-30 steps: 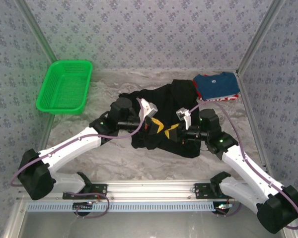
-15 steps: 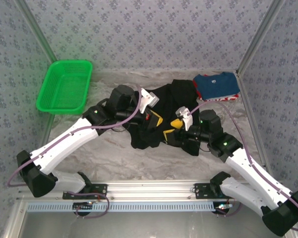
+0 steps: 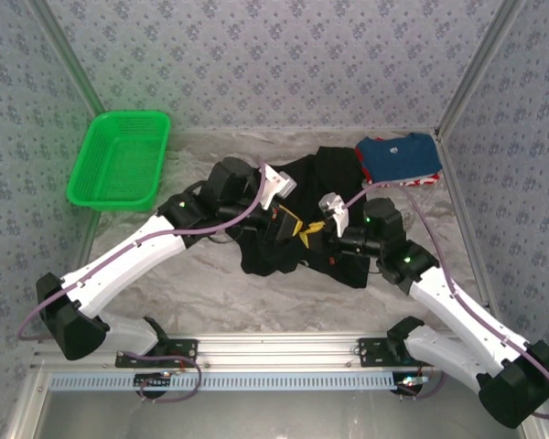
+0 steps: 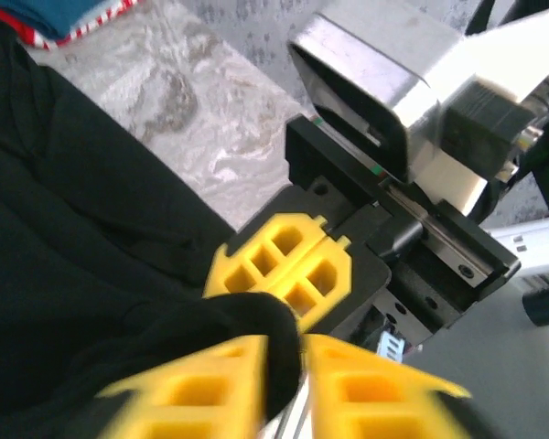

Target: Fold the inside-out t-shirt

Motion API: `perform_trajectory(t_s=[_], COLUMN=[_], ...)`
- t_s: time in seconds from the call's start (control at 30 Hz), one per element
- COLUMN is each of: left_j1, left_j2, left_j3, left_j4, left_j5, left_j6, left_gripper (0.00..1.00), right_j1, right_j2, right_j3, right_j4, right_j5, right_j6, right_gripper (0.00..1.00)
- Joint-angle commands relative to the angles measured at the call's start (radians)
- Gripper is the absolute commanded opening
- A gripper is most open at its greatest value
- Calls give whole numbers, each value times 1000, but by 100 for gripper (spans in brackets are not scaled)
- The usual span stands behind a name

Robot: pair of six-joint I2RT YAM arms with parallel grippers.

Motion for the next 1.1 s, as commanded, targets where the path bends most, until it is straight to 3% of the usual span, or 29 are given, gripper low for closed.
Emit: perform_trajectory(t_s=[0.0, 0.2, 0.47, 0.6, 0.77, 0.93, 1.07], left_j1=[33, 31, 31, 31, 57, 160, 182], left_j2=[-77, -144, -77, -36, -33, -177, -251], left_j3=[-86, -316, -319, -294, -293, -378, -385], left_j4=[95, 245, 260, 265, 290, 482, 495], left_j5=[-72, -100, -141, -109, 1, 211, 323], left_j6=[-23, 6, 40, 49, 28, -147, -212], left_gripper=[35, 46, 46, 35, 0, 0, 0], right_j1=[-46, -91, -92, -93, -105, -126, -133], right_j2=[-54, -66, -67, -73, -97, -129, -128], right_j3=[-30, -56, -62, -73, -82, -97, -108], right_j4=[65, 168, 157, 160, 130, 0, 24], right_j5=[-73, -140, -140, -138, -107, 48, 90], right_j6=[85, 197, 196, 200, 176, 99, 105], right_gripper=[0, 0, 0, 0, 0, 0, 0])
